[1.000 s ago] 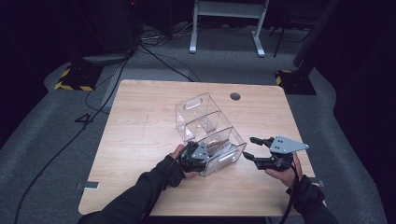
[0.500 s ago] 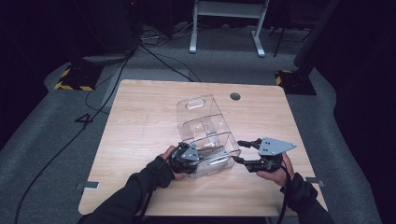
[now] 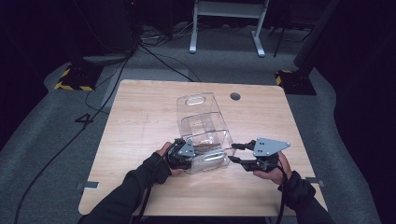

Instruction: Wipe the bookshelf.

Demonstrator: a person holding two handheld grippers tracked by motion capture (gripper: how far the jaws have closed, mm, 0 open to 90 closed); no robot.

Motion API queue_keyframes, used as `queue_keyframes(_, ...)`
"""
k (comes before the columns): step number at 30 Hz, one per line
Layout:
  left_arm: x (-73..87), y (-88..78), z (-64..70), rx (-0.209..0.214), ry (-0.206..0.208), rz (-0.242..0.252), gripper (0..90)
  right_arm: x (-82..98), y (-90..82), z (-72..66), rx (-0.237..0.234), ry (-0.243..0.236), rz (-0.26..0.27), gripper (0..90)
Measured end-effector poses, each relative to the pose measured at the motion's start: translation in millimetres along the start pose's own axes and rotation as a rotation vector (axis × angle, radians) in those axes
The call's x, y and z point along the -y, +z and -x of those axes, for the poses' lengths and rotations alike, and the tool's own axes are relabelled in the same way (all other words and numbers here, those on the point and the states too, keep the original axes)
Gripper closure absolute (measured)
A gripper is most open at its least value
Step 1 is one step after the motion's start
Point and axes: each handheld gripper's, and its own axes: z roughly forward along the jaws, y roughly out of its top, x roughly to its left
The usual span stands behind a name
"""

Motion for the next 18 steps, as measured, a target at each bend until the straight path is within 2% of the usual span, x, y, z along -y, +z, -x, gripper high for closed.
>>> queue_keyframes(3, 2.8, -1.6, -2.7, 0.013, -0.018, 0.020, 73.8, -3.4, 5.2, 5.7, 0.005, 0.034, 0.021, 48.3)
queue_keyframes(7, 4.6, -2.8, -4.4, 0.017, -0.041, 0.045, 73.7, -2.5, 14.2, 6.4, -0.036, 0.027, 0.001, 53.5)
queue_keyframes(9, 4.5, -4.3, -4.4, -0.008, -0.050, 0.042, 73.6, -1.5, 18.4, 2.9, -0.066, 0.015, -0.004, 58.3)
queue_keyframes(10, 4.5, -5.4, -4.4, -0.018, -0.052, 0.039, 73.6, -1.7, 19.1, 0.9, -0.056, 0.004, -0.002, 58.7)
queue_keyframes(12, 5.7, -8.8, -5.5, -0.036, -0.055, 0.028, 73.6, -3.0, 18.9, -1.8, -0.044, 0.001, -0.006, 65.0)
queue_keyframes(15, 10.3, -14.3, -8.8, -0.064, -0.068, 0.010, 73.7, -3.3, 17.6, -3.5, -0.055, 0.002, -0.006, 68.7)
queue_keyframes(18, 17.3, -19.2, -14.2, -0.083, -0.096, -0.005, 73.6, -5.0, 17.7, -6.9, -0.035, -0.006, -0.019, 70.4)
